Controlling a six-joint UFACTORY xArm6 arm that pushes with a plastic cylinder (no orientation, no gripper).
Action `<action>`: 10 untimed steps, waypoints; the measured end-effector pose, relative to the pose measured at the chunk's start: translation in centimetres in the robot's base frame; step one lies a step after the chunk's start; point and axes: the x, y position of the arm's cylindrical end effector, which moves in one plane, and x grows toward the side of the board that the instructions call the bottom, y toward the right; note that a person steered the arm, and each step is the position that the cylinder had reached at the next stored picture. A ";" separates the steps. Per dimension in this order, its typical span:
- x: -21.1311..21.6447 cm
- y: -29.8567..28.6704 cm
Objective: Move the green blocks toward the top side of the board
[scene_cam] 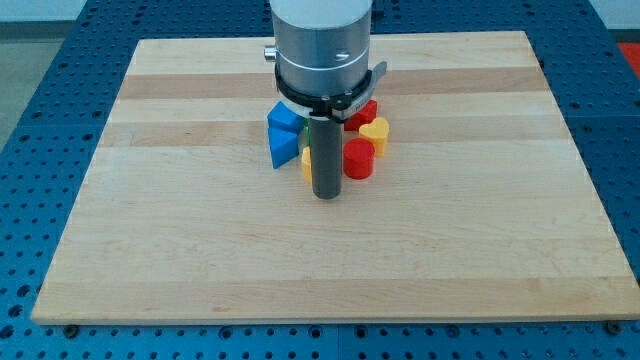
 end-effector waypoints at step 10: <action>-13.6 -0.8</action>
